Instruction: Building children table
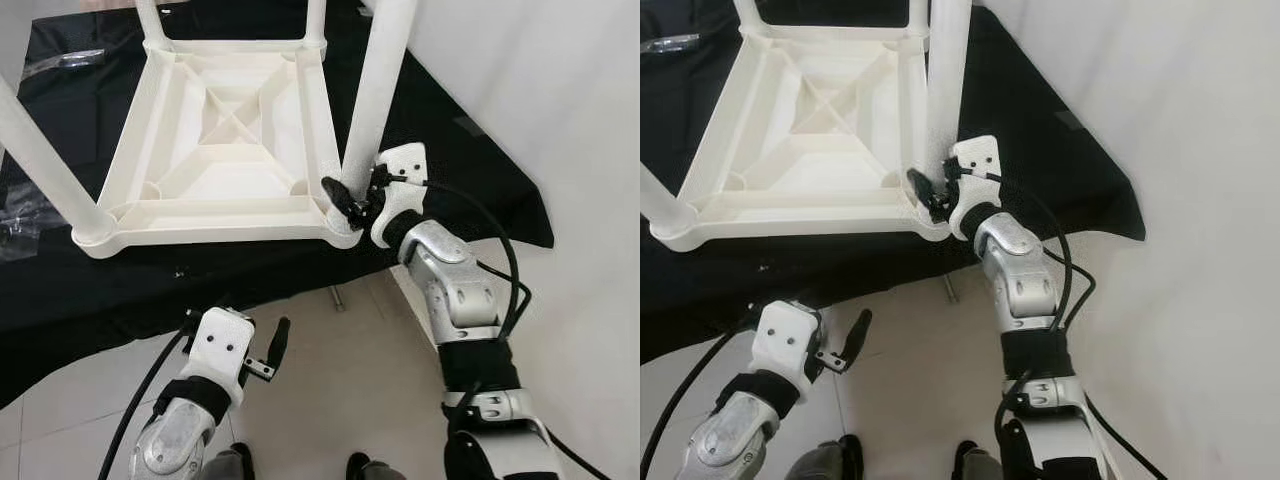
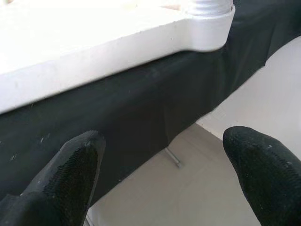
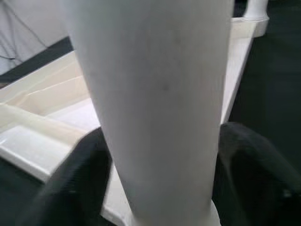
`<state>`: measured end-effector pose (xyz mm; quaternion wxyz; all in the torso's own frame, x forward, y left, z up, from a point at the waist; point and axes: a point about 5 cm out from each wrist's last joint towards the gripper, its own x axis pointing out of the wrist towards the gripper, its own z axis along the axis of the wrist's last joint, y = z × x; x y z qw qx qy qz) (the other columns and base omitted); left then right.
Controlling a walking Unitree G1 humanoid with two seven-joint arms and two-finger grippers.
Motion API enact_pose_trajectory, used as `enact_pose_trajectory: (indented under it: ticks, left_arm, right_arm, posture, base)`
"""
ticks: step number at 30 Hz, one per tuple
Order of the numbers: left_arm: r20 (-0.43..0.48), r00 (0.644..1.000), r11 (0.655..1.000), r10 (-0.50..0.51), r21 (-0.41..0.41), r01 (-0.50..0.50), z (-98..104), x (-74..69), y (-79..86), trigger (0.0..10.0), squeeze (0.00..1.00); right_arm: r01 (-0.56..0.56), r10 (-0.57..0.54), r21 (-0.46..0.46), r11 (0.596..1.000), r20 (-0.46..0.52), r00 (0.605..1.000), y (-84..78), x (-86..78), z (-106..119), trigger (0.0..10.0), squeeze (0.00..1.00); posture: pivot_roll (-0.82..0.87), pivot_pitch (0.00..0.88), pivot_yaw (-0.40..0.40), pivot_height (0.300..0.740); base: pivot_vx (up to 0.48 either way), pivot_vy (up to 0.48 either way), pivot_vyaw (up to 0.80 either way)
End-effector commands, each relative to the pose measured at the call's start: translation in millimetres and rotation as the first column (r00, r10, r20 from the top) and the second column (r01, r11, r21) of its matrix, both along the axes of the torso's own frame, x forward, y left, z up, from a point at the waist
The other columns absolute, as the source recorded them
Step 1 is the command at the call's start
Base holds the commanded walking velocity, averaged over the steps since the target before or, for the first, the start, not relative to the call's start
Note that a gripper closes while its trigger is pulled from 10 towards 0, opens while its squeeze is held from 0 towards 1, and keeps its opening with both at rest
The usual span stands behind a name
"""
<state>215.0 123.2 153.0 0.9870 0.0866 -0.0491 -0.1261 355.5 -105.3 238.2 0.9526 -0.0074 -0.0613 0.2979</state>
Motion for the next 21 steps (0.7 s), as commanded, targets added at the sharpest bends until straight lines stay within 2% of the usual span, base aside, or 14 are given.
enact_pose_trajectory:
  ticks: [1, 2, 4, 7, 8, 9, 11, 12, 21]
  left_arm:
    - [-0.033, 0.999, 1.000, 0.007, -0.010, -0.007, -8.0, -1.6, 0.7, 10.0, 0.00]
    - [-0.032, 0.999, 1.000, 0.002, -0.012, -0.002, -7.7, -1.1, -0.4, 10.0, 0.00]
    - [-0.032, 0.999, 1.000, -0.003, -0.013, 0.002, -7.3, -2.1, -1.1, 10.0, 0.00]
    - [-0.033, 0.999, 1.000, -0.005, -0.014, 0.005, -7.0, -3.1, -1.2, 10.0, 0.00]
    - [-0.037, 0.999, 1.000, -0.011, -0.016, 0.010, -6.6, -6.6, -1.4, 10.0, 0.00]
    - [-0.037, 0.999, 1.000, -0.011, -0.016, 0.010, -6.6, -6.6, -1.4, 10.0, 0.00]
    - [-0.043, 0.999, 1.000, -0.014, -0.018, 0.014, -6.2, -10.3, -1.1, 10.0, 0.00]
    - [-0.046, 0.999, 1.000, -0.015, -0.018, 0.014, -6.1, -11.6, -0.8, 10.0, 0.00]
    - [-0.058, 0.998, 0.999, -0.026, -0.028, 0.025, -4.3, -22.1, -0.4, 10.0, 0.00]
  right_arm:
    - [-0.065, 0.065, -0.008, 0.998, 0.036, 0.997, 1.9, -2.8, 6.6, 10.0, 1.00]
    - [-0.190, 0.199, -0.093, 0.977, 0.091, 0.976, -12.5, 2.5, 16.7, 10.0, 1.00]
    - [-0.274, 0.291, -0.154, 0.950, 0.107, 0.951, -20.3, 4.7, 23.4, 10.0, 1.00]
    - [-0.315, 0.338, -0.189, 0.930, 0.106, 0.935, -22.2, 4.9, 25.7, 10.0, 1.00]
    - [-0.425, 0.456, -0.232, 0.875, 0.099, 0.884, -23.1, 3.9, 32.0, 10.0, 0.00]
    - [-0.425, 0.456, -0.232, 0.875, 0.099, 0.884, -23.1, 3.9, 32.0, 10.0, 0.00]
    - [-0.491, 0.526, -0.255, 0.833, 0.091, 0.846, -23.5, 6.6, 39.2, 10.0, 0.00]
    - [-0.502, 0.538, -0.259, 0.825, 0.089, 0.838, -23.4, 9.3, 42.3, 10.0, 0.00]
    - [-0.569, 0.611, -0.278, 0.774, 0.095, 0.786, -17.3, 21.8, 58.4, 10.0, 0.00]
  posture:
    - [0.11, 0.217, -0.057, 0.740]
    - [0.12, 0.226, -0.057, 0.740]
    - [0.12, 0.235, -0.054, 0.740]
    - [0.12, 0.235, -0.054, 0.740]
    - [0.14, 0.256, -0.048, 0.740]
    - [0.14, 0.256, -0.048, 0.740]
    - [0.15, 0.269, -0.046, 0.740]
    - [0.15, 0.271, -0.046, 0.740]
    - [0.17, 0.306, -0.040, 0.740]
  base:
    - [0.000, 0.000, 0.00]
    - [0.000, 0.000, 0.00]
    - [0.000, 0.000, 0.00]
    - [0.000, 0.000, 0.00]
    - [0.000, 0.000, 0.00]
    - [0.000, 0.000, 0.00]
    - [0.000, 0.000, 0.00]
    - [0.000, 0.000, 0.00]
    - [0.000, 0.000, 0.00]
